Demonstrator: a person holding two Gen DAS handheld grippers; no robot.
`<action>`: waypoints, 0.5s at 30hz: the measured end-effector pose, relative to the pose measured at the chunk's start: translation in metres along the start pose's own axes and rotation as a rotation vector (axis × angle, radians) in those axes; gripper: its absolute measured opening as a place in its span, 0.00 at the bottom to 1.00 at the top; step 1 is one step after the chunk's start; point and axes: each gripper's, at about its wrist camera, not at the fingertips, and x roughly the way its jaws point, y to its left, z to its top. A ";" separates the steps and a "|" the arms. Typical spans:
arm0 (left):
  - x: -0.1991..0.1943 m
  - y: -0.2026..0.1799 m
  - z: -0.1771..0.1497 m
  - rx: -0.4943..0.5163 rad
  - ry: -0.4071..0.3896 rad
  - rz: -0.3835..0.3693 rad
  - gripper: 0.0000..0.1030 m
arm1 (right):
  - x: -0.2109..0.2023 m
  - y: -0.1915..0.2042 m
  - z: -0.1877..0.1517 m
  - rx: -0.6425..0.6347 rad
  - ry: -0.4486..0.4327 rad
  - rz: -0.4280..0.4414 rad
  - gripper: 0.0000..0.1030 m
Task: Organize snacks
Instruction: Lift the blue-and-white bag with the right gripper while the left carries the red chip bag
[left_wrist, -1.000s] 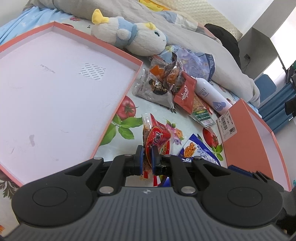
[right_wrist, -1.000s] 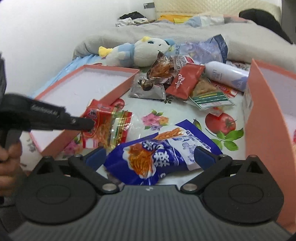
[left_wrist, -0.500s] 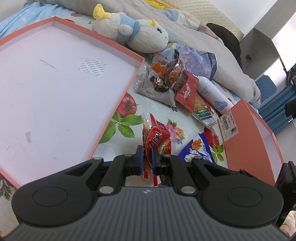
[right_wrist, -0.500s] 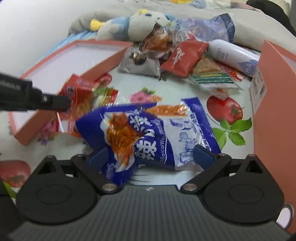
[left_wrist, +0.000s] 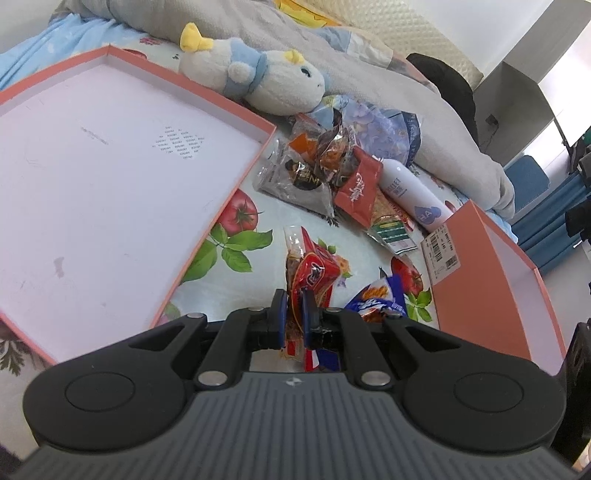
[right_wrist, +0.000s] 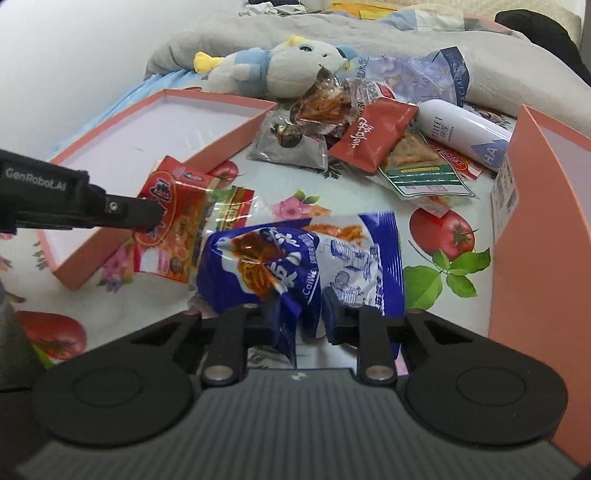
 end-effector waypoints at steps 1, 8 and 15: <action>-0.004 -0.001 0.000 -0.003 -0.005 -0.001 0.09 | -0.004 0.001 0.000 -0.002 -0.002 -0.005 0.21; -0.031 -0.014 0.000 0.011 -0.036 0.002 0.09 | -0.036 0.000 0.003 0.007 -0.039 -0.042 0.16; -0.059 -0.040 -0.002 0.034 -0.068 0.000 0.09 | -0.072 -0.005 0.009 0.031 -0.089 -0.063 0.15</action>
